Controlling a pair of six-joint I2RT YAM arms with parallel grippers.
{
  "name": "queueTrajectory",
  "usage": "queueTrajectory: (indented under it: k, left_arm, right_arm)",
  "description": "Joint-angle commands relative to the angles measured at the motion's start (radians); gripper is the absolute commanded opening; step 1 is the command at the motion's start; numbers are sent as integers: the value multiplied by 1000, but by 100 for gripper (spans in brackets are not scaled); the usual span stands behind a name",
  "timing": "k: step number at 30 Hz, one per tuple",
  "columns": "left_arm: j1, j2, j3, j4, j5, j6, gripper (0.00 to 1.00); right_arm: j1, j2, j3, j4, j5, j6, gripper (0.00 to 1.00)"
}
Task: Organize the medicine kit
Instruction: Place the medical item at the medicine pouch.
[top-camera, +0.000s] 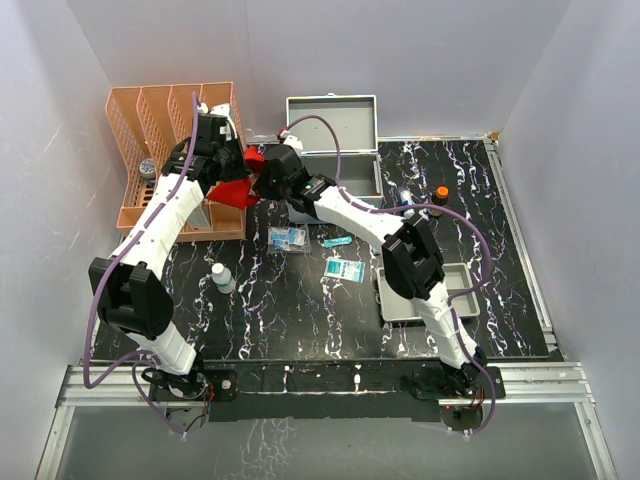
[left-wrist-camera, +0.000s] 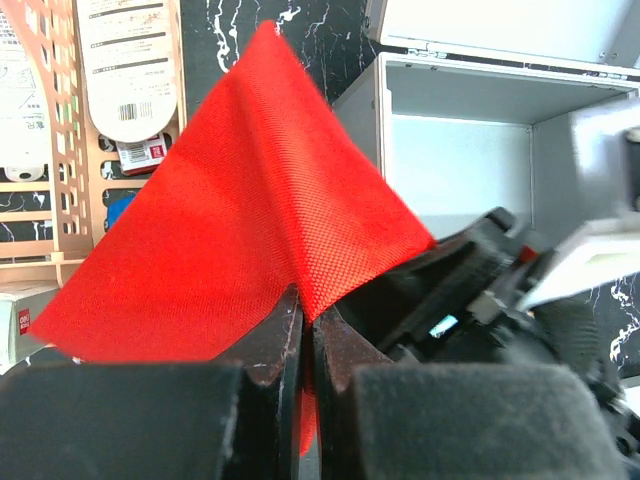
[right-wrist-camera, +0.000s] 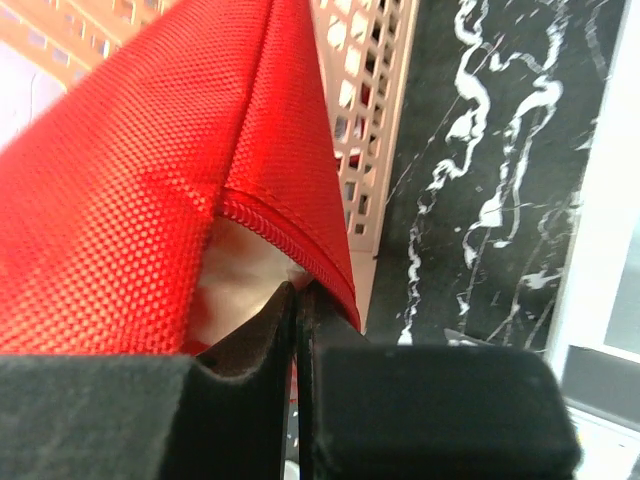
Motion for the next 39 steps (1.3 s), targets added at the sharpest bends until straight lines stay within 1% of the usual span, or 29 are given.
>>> queueTrajectory:
  k: [1,3,5,9,14,15,18,21,25,28,34,39]
  left_arm:
    - [-6,-13,34,13,19,-9,0]
    - [-5,-15,32,13,22,-9,0]
    - [-6,-17,29,12,23,-9,0]
    - [-6,-18,23,6,24,-7,0]
    - [-5,-17,22,8,24,-6,0]
    - [-6,-16,24,8,23,-6,0]
    - [-5,-16,25,4,19,1,0]
    - [-6,-16,24,-3,21,10,0]
    - [-6,-13,21,-13,30,19,0]
    - [-6,-9,21,-23,34,27,0]
    - [-5,0,32,-29,63,24,0]
    - [-6,4,38,-31,80,13,0]
  right_arm:
    - [10,51,105,-45,-125,48,0]
    - [10,57,98,-26,-141,60,0]
    - [9,45,71,41,-150,60,0]
    - [8,-23,-56,248,-187,95,0]
    - [-3,-88,-162,390,-222,130,0]
    - [-5,-94,-161,390,-228,125,0]
    - [-10,-124,-157,369,-228,91,15]
    - [-14,-191,-202,379,-186,71,29]
    - [-18,-277,-268,388,-146,9,38]
    - [-20,-331,-298,356,-110,-23,41]
    - [-28,-405,-371,305,-50,-48,41]
    - [-33,-404,-344,220,-33,-72,38]
